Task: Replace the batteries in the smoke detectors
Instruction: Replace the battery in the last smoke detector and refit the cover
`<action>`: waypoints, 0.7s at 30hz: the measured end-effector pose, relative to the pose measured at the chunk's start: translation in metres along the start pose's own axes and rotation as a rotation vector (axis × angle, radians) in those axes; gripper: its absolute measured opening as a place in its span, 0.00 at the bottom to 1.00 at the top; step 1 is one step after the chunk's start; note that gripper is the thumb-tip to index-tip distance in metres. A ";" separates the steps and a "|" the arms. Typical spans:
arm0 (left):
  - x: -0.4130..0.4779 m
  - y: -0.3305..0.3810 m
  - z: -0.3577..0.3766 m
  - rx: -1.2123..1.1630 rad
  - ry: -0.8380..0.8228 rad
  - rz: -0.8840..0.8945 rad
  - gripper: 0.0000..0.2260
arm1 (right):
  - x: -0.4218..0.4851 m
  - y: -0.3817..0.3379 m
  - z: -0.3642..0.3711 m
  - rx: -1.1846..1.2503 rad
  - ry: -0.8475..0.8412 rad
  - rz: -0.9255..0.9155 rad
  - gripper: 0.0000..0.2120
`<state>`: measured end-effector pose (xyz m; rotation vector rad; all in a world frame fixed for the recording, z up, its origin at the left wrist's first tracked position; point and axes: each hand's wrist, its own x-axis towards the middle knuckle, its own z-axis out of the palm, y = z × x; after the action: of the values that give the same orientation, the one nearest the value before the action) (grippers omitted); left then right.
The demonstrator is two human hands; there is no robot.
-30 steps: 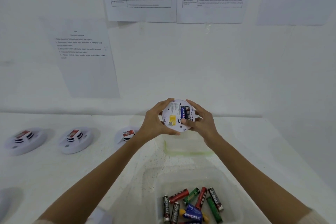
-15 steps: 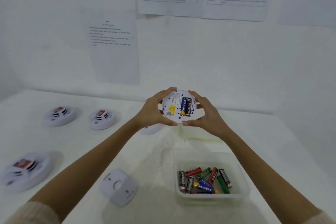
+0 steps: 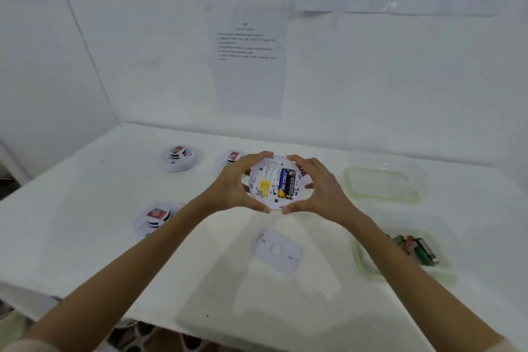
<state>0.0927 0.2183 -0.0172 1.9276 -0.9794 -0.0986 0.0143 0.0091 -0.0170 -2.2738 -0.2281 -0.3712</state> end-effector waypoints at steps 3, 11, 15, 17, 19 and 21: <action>-0.021 -0.010 -0.011 -0.036 -0.003 -0.020 0.44 | -0.004 -0.012 0.024 -0.029 -0.010 0.015 0.47; -0.065 -0.029 -0.016 -0.163 -0.075 -0.050 0.44 | -0.030 -0.027 0.067 -0.099 -0.017 0.108 0.49; -0.077 -0.032 -0.014 -0.152 -0.107 -0.018 0.44 | -0.046 -0.031 0.079 -0.091 0.003 0.132 0.49; -0.081 -0.032 -0.014 -0.152 -0.105 -0.009 0.43 | -0.053 -0.033 0.080 -0.089 0.008 0.140 0.48; -0.083 -0.031 -0.015 -0.153 -0.097 -0.006 0.43 | -0.058 -0.034 0.079 -0.062 0.006 0.145 0.45; -0.085 -0.031 -0.016 -0.131 -0.100 0.008 0.43 | -0.063 -0.034 0.078 -0.052 -0.005 0.152 0.44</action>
<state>0.0606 0.2940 -0.0585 1.8133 -1.0213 -0.2508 -0.0391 0.0867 -0.0641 -2.3263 -0.0479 -0.2954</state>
